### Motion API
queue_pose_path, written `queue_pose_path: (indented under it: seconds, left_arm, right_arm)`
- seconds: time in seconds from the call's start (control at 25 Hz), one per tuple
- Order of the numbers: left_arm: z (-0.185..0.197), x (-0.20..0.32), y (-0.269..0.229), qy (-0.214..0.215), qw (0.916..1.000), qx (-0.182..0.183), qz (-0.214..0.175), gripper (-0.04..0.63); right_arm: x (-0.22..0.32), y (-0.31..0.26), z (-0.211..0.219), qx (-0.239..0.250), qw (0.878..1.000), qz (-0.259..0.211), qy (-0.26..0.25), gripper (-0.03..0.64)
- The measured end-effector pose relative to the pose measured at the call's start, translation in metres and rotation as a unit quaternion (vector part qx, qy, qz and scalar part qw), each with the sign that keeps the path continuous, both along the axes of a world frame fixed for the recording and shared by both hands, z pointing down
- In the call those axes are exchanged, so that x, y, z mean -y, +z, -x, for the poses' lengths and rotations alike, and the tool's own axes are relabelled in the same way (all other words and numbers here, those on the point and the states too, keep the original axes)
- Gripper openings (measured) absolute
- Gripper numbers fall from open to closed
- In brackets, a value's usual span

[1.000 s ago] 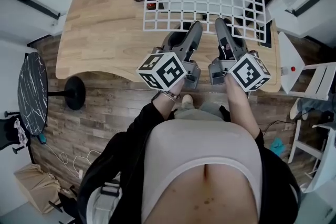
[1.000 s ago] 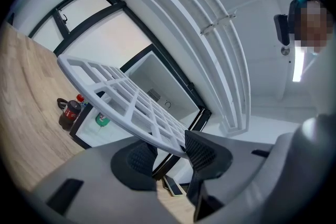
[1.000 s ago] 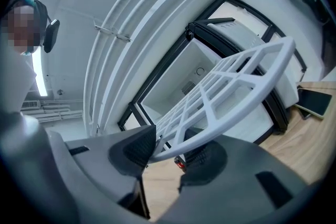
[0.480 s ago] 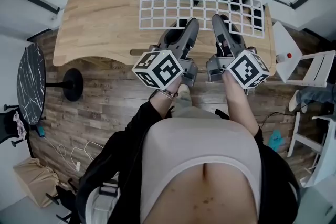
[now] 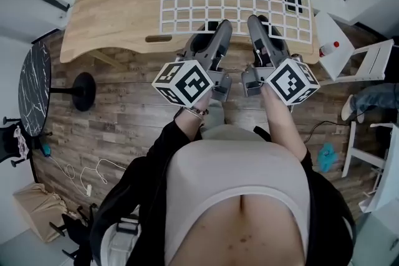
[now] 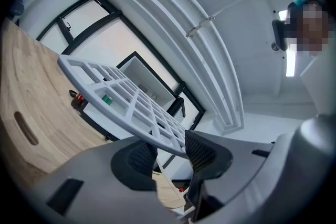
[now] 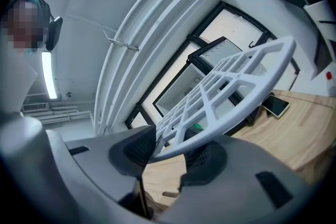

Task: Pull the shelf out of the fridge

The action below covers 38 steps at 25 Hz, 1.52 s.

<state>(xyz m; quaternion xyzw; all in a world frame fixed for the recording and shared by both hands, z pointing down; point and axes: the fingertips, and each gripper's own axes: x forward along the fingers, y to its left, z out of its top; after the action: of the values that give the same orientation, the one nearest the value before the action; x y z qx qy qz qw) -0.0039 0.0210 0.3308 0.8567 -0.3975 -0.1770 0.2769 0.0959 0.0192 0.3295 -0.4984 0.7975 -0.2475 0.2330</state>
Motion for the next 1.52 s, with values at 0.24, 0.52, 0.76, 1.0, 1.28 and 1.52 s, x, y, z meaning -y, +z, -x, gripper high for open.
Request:
queue_pose_path:
  seconds: [0.24,0.52,0.76,1.0,1.28,1.52]
  left_arm:
    - [-0.011,-0.048,0.0,-0.007,1.0,-0.005,-0.003,0.167]
    - [-0.014,-0.079,-0.01,-0.019,0.9998,-0.005,-0.005,0.166]
    - [-0.007,-0.083,-0.016,-0.015,0.9999,-0.004,-0.006,0.167]
    - [-0.005,-0.086,-0.019,-0.007,0.9999,0.001,-0.009,0.166]
    - [0.01,-0.095,-0.015,-0.002,1.0,-0.002,0.001,0.167]
    - [0.017,-0.104,-0.013,0.001,1.0,-0.001,0.0,0.166]
  right_arm:
    - [-0.047,-0.001,-0.012,-0.004,1.0,-0.001,-0.006,0.152]
    - [-0.075,-0.01,-0.014,-0.003,1.0,-0.003,-0.018,0.152]
    - [-0.079,-0.016,-0.007,-0.002,1.0,-0.004,-0.017,0.152]
    - [-0.084,-0.019,-0.005,0.002,1.0,-0.004,-0.009,0.152]
    - [-0.094,-0.015,0.01,0.0,1.0,0.004,-0.004,0.152]
    - [-0.104,-0.013,0.017,-0.005,1.0,0.007,-0.002,0.153]
